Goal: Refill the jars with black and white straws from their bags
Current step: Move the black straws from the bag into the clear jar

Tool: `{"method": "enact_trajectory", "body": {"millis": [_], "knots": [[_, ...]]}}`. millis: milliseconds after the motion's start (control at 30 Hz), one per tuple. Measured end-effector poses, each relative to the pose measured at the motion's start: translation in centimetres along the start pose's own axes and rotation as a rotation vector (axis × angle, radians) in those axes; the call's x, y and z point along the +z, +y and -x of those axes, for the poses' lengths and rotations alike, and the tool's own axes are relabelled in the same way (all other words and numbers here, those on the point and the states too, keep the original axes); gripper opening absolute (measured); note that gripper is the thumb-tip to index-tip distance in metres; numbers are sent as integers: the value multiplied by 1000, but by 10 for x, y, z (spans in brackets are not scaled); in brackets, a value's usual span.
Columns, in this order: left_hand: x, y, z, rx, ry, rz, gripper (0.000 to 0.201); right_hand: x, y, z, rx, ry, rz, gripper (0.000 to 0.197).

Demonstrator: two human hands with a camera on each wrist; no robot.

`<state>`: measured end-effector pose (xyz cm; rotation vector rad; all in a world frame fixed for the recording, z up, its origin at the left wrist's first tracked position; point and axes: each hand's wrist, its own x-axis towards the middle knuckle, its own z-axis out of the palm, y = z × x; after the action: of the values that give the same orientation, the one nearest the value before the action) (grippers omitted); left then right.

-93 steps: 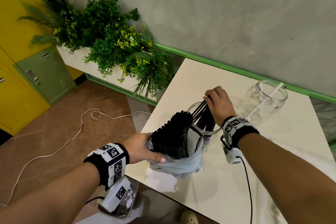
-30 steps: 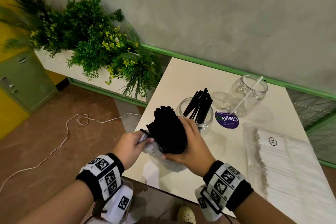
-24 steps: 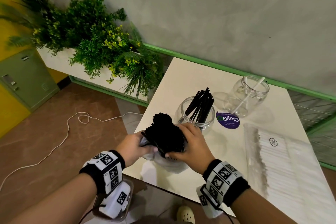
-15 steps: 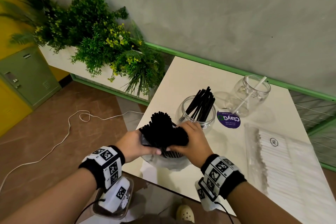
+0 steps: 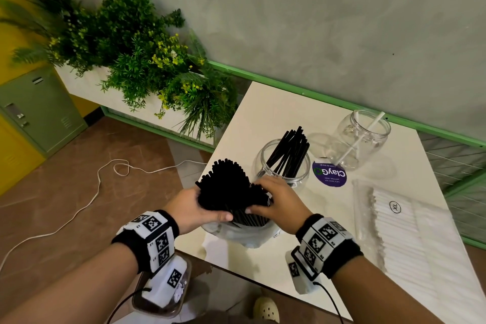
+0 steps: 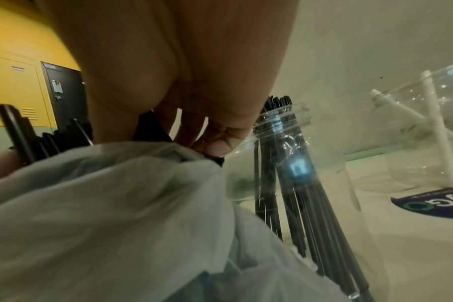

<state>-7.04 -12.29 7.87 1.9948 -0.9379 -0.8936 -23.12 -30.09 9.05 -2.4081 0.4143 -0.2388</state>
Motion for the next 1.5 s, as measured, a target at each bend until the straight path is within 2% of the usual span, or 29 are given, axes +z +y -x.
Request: {"method": "enact_trajectory", "body": {"millis": [133,300,500,667,800,867,933,1000,1067,1300,1433,1500], "knots": [[1,1,-2,-1,0,-12,88,-1,-2,-5,4,26,29,36],[0,1,-6,-7,5,-23,93,-1,-6,-4,83,66,-67,24],[1,3,-6,3,8,-11,79,-13,-22,0,5,216,-209,20],[0,3,-8,8,0,-46,91,-43,-36,-8,14,257,-380,19],[-1,4,-9,0,-2,-52,94,-55,-46,-13,-44,368,-440,15],[-1,5,-10,-13,1,-64,98,-54,-50,-14,-104,432,-434,20],[-1,5,-11,-22,-3,-75,101,-52,-55,-15,-142,467,-397,35],[0,5,-12,-28,-7,-80,104,-52,-60,-17,-160,457,-348,47],[0,6,-12,-22,-8,-90,106,-51,-64,-22,-162,433,-316,52],[-1,8,-12,-20,-20,-59,110,-68,-77,-34,-156,456,-427,29],[-2,10,-11,-22,-24,-38,93,-92,-91,-33,-178,494,-543,35],[-2,11,-11,-18,-28,-42,95,-103,-95,-33,-183,515,-568,39]]}}
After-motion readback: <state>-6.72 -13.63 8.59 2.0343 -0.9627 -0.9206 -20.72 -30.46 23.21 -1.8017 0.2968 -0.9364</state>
